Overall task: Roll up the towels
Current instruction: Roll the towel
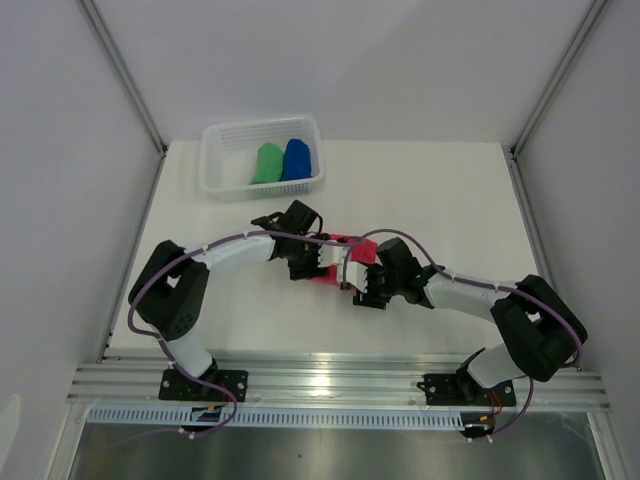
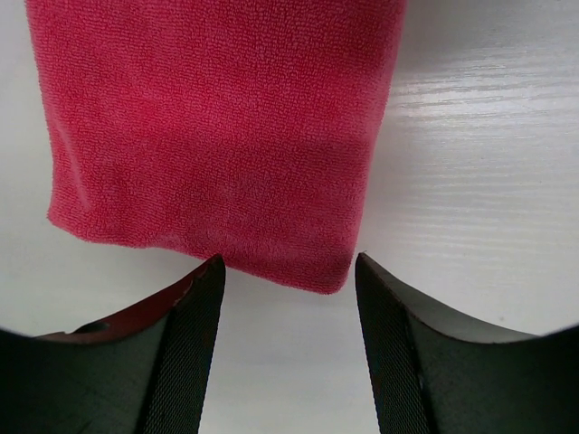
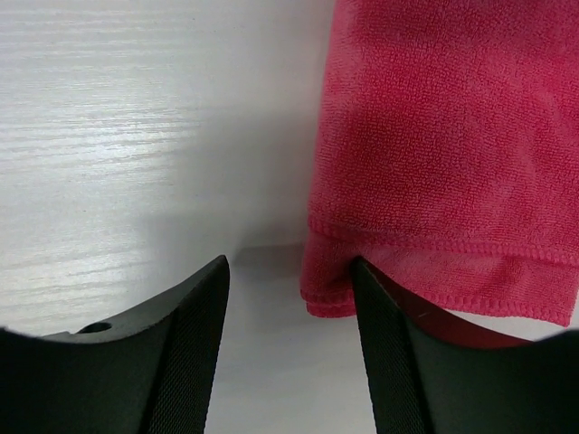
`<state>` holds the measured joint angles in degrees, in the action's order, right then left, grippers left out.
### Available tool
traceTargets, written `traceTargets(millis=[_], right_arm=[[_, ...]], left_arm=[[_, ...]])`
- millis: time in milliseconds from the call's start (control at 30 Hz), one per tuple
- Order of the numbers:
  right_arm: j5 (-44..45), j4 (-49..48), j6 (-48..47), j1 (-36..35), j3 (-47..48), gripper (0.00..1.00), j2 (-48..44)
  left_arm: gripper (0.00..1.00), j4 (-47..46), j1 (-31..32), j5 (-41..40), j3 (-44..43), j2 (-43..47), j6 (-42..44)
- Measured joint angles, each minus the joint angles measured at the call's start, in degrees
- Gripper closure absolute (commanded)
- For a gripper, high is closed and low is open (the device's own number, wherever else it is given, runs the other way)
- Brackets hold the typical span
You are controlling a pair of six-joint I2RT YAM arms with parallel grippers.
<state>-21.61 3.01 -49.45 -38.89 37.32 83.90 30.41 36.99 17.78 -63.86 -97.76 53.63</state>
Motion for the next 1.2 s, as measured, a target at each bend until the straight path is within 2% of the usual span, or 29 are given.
traceTargets(millis=[300,433,500,533,567,633,833,1100,1200], right_arm=[[3.8,-1.8,-0.2,-0.6,-0.5,0.57,1.5],[5.2,-3.2,-0.4,-0.8,-0.1,0.88,3.0],[6.0,-3.4,-0.5,-1.0,0.4,0.94,3.7],[6.2,-3.4,-0.6,-1.0,0.5,0.97,3.7],[6.1,-3.3,-0.7,-1.0,0.5,1.0,3.7],[6.1,-3.3,-0.7,-0.9,0.5,1.0,3.6],[2.3,0.3,0.0,0.9,0.5,1.0,1.2],[-5.8,7.9,3.4,4.0,2.7,1.0,-4.0],[-9.9,12.4,4.1,4.2,3.9,1.0,-4.8]], left_arm=[[0.36,-3.7,0.0,-0.6,2.6,-0.6,-2.9],[0.38,-4.6,0.0,-1.2,2.7,-1.8,-4.7],[0.52,-4.9,0.0,-1.5,2.7,-2.6,-5.8],[0.62,-4.9,0.0,-1.6,2.7,-3.0,-6.2],[0.81,-4.8,0.0,-1.5,2.7,-3.2,-6.7],[0.99,-4.3,0.0,-1.3,2.7,-3.5,-7.8],[0.99,0.0,-0.1,1.7,1.5,-3.6,-11.7],[0.99,13.0,-0.8,9.7,-1.8,-3.5,-13.6],[0.96,18.2,-0.8,12.4,-3.0,-2.8,-13.7]])
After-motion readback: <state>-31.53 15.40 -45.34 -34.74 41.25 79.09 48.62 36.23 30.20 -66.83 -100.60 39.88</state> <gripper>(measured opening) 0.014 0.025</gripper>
